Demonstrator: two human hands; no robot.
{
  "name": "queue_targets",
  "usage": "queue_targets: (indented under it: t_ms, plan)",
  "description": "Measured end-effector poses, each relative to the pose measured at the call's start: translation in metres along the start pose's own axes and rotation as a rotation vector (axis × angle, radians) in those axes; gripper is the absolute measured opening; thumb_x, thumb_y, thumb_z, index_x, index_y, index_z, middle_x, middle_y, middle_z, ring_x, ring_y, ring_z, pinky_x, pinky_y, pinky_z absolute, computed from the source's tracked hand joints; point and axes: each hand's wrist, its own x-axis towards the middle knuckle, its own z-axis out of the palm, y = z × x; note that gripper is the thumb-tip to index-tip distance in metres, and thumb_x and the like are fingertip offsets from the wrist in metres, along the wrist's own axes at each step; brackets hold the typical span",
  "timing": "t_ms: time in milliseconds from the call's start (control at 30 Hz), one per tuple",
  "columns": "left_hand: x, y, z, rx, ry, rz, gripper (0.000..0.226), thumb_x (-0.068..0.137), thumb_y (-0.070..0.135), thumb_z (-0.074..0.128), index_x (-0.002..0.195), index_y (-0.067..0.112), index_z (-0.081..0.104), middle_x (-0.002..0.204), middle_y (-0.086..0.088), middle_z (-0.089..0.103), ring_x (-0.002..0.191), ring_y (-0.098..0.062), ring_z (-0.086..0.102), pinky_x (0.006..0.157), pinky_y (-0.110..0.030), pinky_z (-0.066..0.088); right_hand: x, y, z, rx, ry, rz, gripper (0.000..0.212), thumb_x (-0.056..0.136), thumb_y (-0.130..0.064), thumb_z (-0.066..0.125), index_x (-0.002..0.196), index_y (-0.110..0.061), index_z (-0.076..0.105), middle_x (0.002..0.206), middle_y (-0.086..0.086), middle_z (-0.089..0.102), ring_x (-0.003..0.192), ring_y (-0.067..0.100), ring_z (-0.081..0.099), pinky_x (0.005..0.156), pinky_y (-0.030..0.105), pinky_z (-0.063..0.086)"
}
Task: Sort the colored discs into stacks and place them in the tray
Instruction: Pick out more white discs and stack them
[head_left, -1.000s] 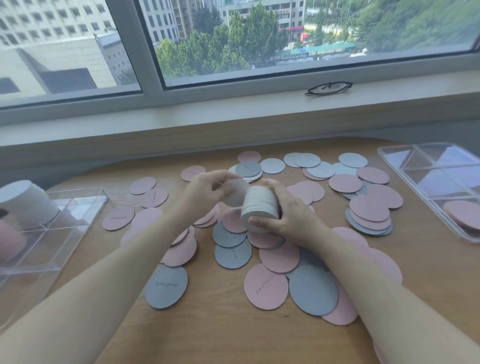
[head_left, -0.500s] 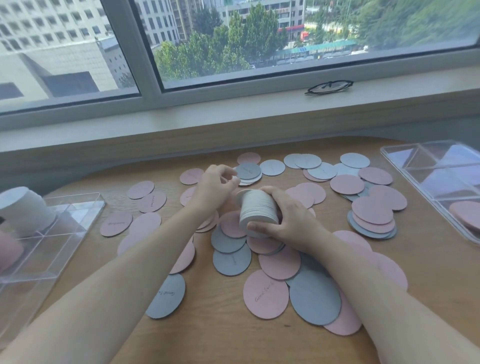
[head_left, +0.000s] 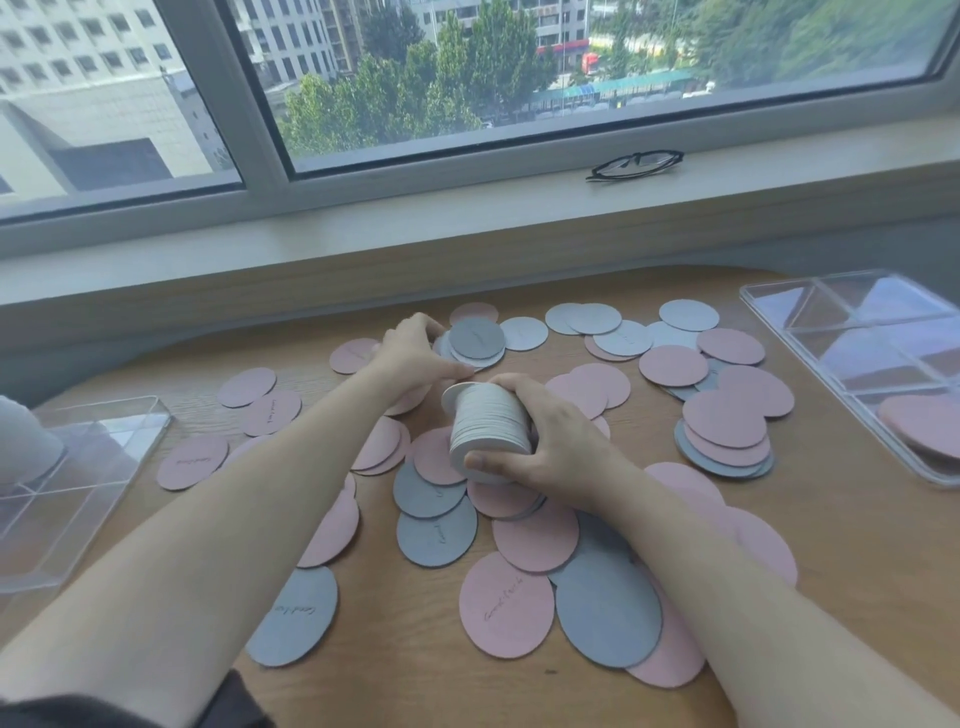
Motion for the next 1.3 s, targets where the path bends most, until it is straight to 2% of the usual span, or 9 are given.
queue_targets:
  t_ms: [167,333,533,733,867,1033,1167,1233,1300]
  plan:
    - [-0.020,-0.003,-0.003,-0.326,0.038,0.090,0.053,0.071,0.008,0.082,0.112,0.022,0.052,0.104,0.003,0.065,0.099,-0.018,0.064,0.085,-0.035,0.054,-0.002,-0.002,-0.001,0.013,0.004,0.004,0.068,0.076,-0.052,0.079,0.132,-0.033,0.046,0.119,-0.017,0.056,0.106,0.000,0.053,0.090,0.019,0.044]
    - [-0.050,-0.011,-0.012,-0.445,0.010,0.143,0.041,0.082,-0.001,0.064,0.114,0.023,0.055,0.100,-0.017,0.066,0.077,-0.018,0.060,0.070,-0.033,0.053,-0.003,-0.004,-0.001,0.028,-0.008,0.013,0.065,0.077,-0.051,0.079,0.130,-0.033,0.046,0.115,-0.017,0.057,0.105,0.002,0.055,0.089,0.023,0.046]
    - [-0.088,-0.027,-0.018,-0.506,0.076,0.257,0.037,0.087,-0.004,0.062,0.111,0.023,0.065,0.094,-0.011,0.066,0.080,-0.018,0.067,0.069,-0.028,0.057,-0.003,-0.006,-0.002,0.022,-0.002,0.014,0.064,0.077,-0.048,0.080,0.131,-0.032,0.047,0.115,-0.015,0.058,0.106,0.002,0.055,0.087,0.020,0.044]
    - [-0.119,-0.034,-0.008,-0.592,0.228,0.344,0.035,0.088,-0.004,0.062,0.109,0.022,0.073,0.101,0.003,0.074,0.093,-0.027,0.067,0.087,-0.043,0.055,-0.004,-0.005,-0.001,0.037,0.002,0.006,0.067,0.077,-0.047,0.080,0.133,-0.031,0.048,0.121,-0.015,0.057,0.112,0.001,0.054,0.093,0.023,0.045]
    - [-0.129,-0.034,0.001,-0.565,0.225,0.405,0.047,0.090,-0.006,0.060,0.112,0.033,0.073,0.109,0.007,0.073,0.093,-0.016,0.066,0.085,-0.031,0.052,-0.005,-0.004,-0.003,0.029,-0.016,0.013,0.066,0.078,-0.044,0.081,0.134,-0.032,0.049,0.117,-0.017,0.059,0.107,-0.005,0.055,0.086,0.010,0.041]
    - [-0.135,-0.029,0.007,-0.534,0.128,0.354,0.041,0.100,0.005,0.053,0.125,0.034,0.068,0.091,0.023,0.069,0.088,0.001,0.061,0.086,-0.018,0.044,-0.004,-0.003,-0.003,0.006,-0.039,0.019,0.073,0.078,-0.048,0.079,0.141,-0.039,0.043,0.123,-0.018,0.059,0.110,-0.008,0.053,0.084,0.003,0.038]
    - [-0.139,-0.026,0.010,-0.568,-0.071,0.326,0.039,0.105,0.037,0.044,0.143,0.034,0.052,0.139,0.021,0.056,0.132,0.006,0.046,0.114,-0.024,0.031,-0.002,-0.004,-0.001,0.013,-0.071,0.027,0.089,0.078,-0.050,0.079,0.152,-0.036,0.031,0.144,-0.018,0.047,0.127,-0.006,0.044,0.103,0.012,0.035]
    - [-0.141,-0.024,0.012,-0.532,-0.157,0.354,0.061,0.098,0.064,0.036,0.152,0.036,0.037,0.152,0.023,0.042,0.140,0.006,0.034,0.118,-0.026,0.023,-0.001,-0.004,0.001,-0.023,-0.095,0.019,0.098,0.075,-0.060,0.075,0.155,-0.037,0.024,0.146,-0.016,0.043,0.132,-0.002,0.040,0.108,0.021,0.033]
    - [-0.144,-0.019,0.015,-0.437,-0.191,0.392,0.085,0.087,0.080,0.033,0.157,0.033,0.022,0.159,0.022,0.028,0.140,0.018,0.020,0.113,-0.010,0.017,0.000,-0.006,0.003,-0.090,-0.107,0.016,0.108,0.069,-0.071,0.067,0.157,-0.038,0.014,0.145,-0.013,0.042,0.132,0.005,0.040,0.109,0.027,0.034]
